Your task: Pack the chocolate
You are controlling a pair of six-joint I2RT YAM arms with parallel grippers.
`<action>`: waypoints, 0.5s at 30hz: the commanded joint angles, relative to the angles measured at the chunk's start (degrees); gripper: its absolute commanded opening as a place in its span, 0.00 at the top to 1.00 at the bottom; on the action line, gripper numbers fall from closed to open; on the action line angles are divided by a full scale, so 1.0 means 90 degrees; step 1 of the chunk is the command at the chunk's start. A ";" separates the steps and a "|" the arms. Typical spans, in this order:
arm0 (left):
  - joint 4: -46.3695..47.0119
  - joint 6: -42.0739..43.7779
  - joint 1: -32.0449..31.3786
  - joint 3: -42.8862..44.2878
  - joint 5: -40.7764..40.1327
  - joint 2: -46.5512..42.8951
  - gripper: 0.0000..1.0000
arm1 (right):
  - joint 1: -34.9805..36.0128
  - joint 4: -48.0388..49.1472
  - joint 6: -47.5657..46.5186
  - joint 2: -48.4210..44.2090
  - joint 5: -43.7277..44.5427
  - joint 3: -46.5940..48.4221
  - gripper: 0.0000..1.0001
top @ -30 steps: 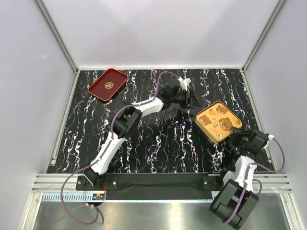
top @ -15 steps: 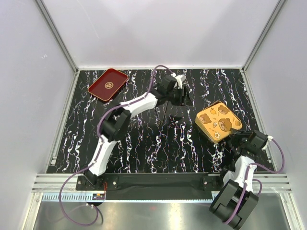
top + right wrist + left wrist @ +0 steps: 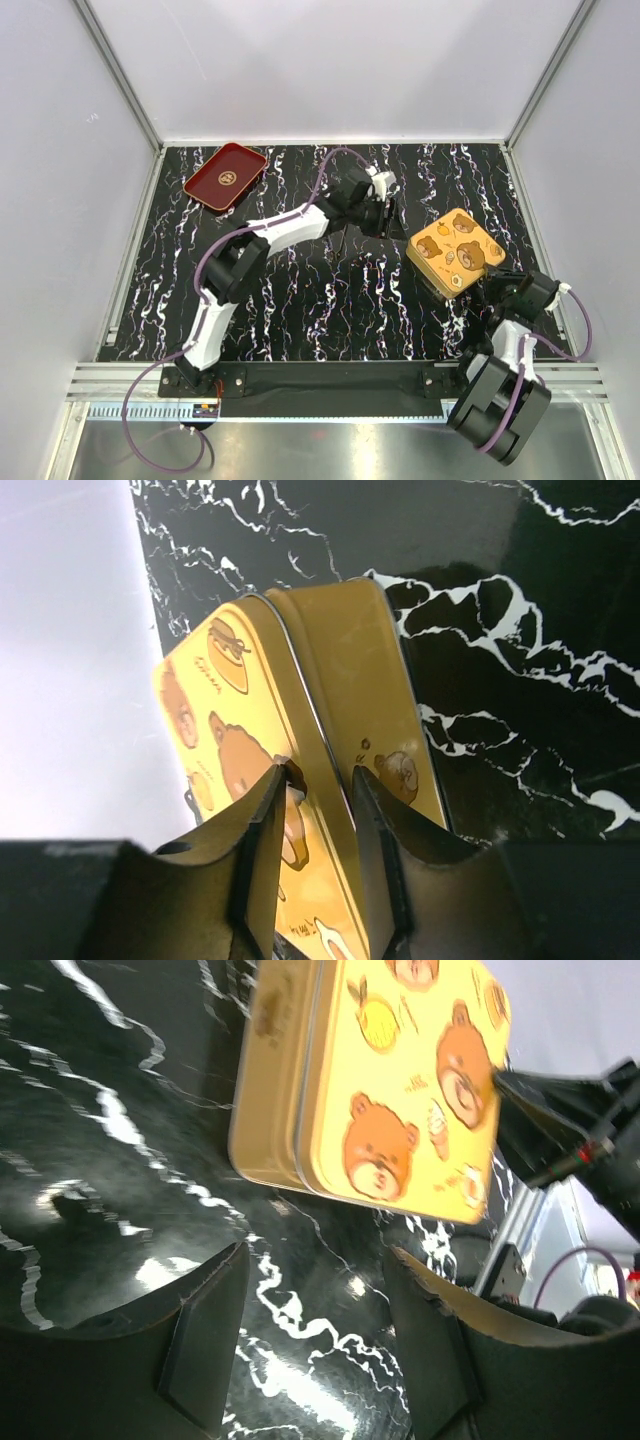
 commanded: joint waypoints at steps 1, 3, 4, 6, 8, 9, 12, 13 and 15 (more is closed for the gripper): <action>0.0473 -0.0089 -0.0066 0.0145 0.0365 0.0134 0.39 | -0.0008 0.0451 -0.0133 0.0405 0.0065 0.0207 0.60; 0.0435 -0.0089 -0.0085 0.0271 0.0384 0.0252 0.39 | -0.0008 0.0539 -0.0172 0.0523 0.0036 0.0227 0.59; 0.0425 -0.0079 -0.0086 0.0310 0.0384 0.0291 0.39 | -0.0008 0.0627 -0.0162 0.0562 0.0026 0.0217 0.59; 0.0338 -0.0050 -0.0086 0.0437 0.0355 0.0359 0.39 | -0.0008 0.0686 -0.0133 0.0582 0.0036 0.0188 0.59; 0.0327 -0.0040 -0.0086 0.0496 0.0355 0.0408 0.39 | -0.0008 0.0696 -0.0114 0.0533 0.0094 0.0188 0.59; 0.0337 -0.0030 -0.0086 0.0545 0.0346 0.0428 0.39 | -0.0008 0.0696 -0.0104 0.0523 0.0114 0.0188 0.59; 0.0376 -0.0059 -0.0086 0.0633 0.0375 0.0515 0.39 | -0.0008 0.0735 -0.0016 0.0533 0.0163 0.0178 0.59; 0.0395 -0.0059 -0.0086 0.0652 0.0413 0.0525 0.39 | -0.0008 0.0755 -0.0016 0.0552 0.0163 0.0188 0.59; 0.0551 -0.0137 -0.0086 0.0672 0.0549 0.0555 0.39 | -0.0008 0.0755 -0.0045 0.0582 0.0134 0.0266 0.57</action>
